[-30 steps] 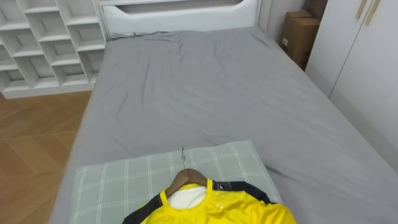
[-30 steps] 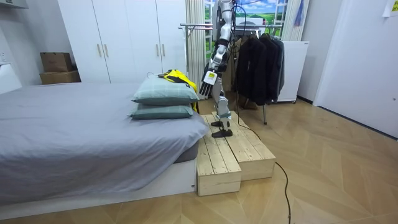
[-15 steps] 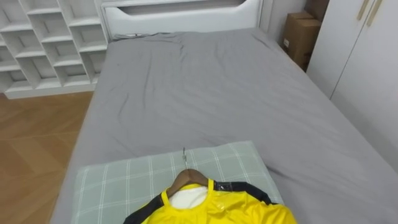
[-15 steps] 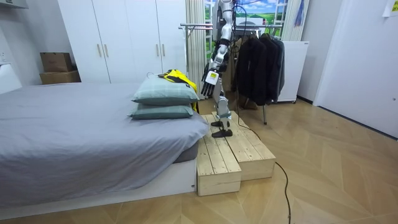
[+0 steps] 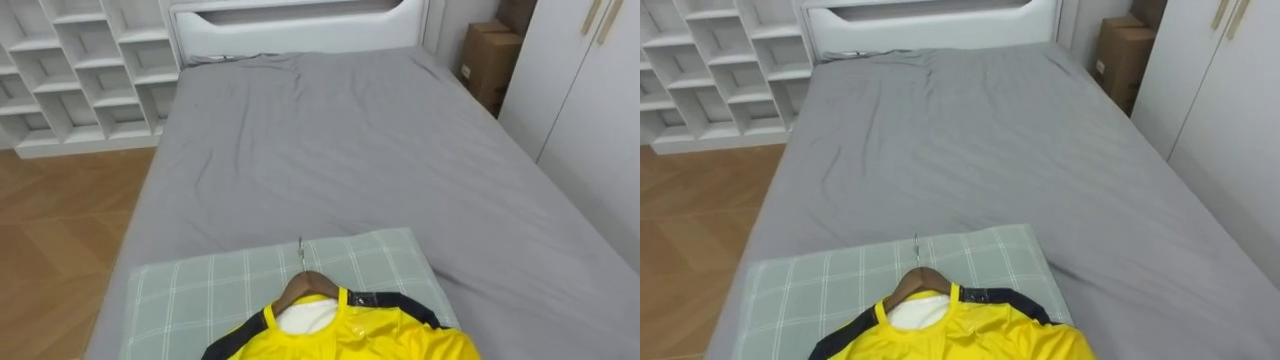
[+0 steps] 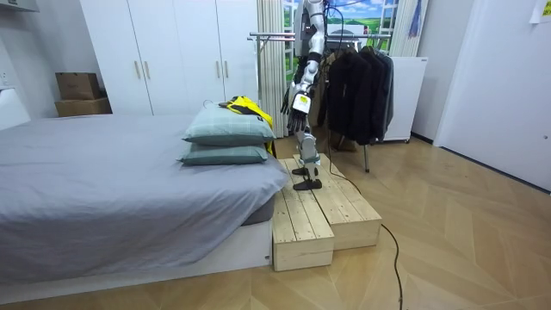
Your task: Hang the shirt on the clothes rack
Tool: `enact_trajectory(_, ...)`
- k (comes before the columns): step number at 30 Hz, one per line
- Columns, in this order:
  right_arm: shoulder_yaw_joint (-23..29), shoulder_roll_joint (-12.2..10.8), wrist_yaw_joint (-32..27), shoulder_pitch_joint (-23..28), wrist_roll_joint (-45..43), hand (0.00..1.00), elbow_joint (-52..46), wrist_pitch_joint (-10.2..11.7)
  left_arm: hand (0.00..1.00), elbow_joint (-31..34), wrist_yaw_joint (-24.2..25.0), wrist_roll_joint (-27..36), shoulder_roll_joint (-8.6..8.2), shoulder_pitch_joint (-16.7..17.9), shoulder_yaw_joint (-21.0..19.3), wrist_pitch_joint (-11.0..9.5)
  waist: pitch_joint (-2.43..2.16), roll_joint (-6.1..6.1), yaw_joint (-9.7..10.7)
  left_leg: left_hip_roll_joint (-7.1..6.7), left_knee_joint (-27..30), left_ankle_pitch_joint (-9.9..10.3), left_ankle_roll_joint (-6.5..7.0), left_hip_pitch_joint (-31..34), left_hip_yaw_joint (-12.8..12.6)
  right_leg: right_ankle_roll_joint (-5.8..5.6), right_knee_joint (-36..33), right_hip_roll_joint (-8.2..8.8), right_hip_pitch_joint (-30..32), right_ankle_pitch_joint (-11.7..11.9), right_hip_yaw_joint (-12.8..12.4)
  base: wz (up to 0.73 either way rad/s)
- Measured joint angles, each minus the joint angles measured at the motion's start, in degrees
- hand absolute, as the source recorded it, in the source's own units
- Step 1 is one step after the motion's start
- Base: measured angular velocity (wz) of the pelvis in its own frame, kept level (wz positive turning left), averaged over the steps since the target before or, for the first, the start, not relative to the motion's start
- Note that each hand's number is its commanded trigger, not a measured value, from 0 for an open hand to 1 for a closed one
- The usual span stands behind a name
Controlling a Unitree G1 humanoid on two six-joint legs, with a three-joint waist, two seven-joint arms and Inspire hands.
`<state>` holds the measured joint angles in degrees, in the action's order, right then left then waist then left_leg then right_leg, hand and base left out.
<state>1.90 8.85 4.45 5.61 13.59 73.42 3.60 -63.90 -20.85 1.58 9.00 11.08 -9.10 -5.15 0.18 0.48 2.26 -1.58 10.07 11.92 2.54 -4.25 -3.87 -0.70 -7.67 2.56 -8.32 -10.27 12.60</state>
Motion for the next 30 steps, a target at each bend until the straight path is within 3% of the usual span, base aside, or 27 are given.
enact_trajectory(3, 0.04, 0.09, -0.49, 0.01, -0.53, 0.00, 0.13, 0.00, 0.00, 0.58, -3.18, -0.08, 0.79, -0.07, -0.13, 0.00, -0.04, -0.02, 0.09, -0.06, 0.38, -0.01, 0.02, -0.02, 0.40, -0.01, -0.01, 0.02, -0.19, 0.00, 0.13, 0.06)
enact_trajectory(6, 0.09, 0.37, -1.28, 0.22, -0.55, 0.00, 0.10, 0.00, 0.00, 5.50, -6.55, -0.20, 1.28, -0.08, -1.33, 0.03, -0.01, 0.06, 0.18, -0.12, 0.40, 0.00, 0.03, -0.43, 1.32, -0.01, -0.04, 0.01, -0.71, -0.01, -0.01, 0.13)
enact_trajectory(11, 0.00, 0.84, -2.36, -0.26, -1.34, 0.00, -0.03, 0.05, 0.00, 13.08, -13.34, -1.80, 1.54, -1.49, -1.29, -2.81, -0.03, 0.42, -0.08, -0.09, 0.35, -0.01, 0.03, -0.31, 1.38, -0.01, -0.07, -0.06, -0.92, -0.01, 0.14, 0.01)
enact_trajectory(13, 0.04, 0.75, -2.45, -0.20, -1.69, 0.00, -0.03, 0.11, 0.00, 15.01, -15.44, -4.77, 1.17, -1.48, -0.77, -4.01, -0.21, 0.37, 0.28, -0.08, 0.36, -0.01, 0.02, -0.30, 1.34, -0.01, -0.07, -0.07, -0.86, -0.01, 0.13, 0.00)
enact_trajectory(20, 0.03, 0.57, -3.18, 0.00, -2.40, 0.00, -0.05, 0.76, 0.00, 19.85, -21.18, -13.28, 0.88, -1.70, 0.90, -7.00, -0.17, 0.02, 0.71, -0.09, 0.72, 0.00, 0.03, -0.30, 1.34, -0.01, -0.08, -0.09, -0.83, 0.00, 0.07, 0.00)
enact_trajectory(30, -0.06, 0.57, -5.01, -0.71, -3.40, 0.00, -0.10, 0.53, 0.00, 28.36, -25.59, -27.46, 0.85, -2.96, 6.08, -7.36, -0.10, -0.01, 1.00, -0.04, 0.46, -0.01, 0.02, -0.18, 1.07, -0.01, -0.01, -0.13, -0.57, 0.00, -0.08, 0.00)
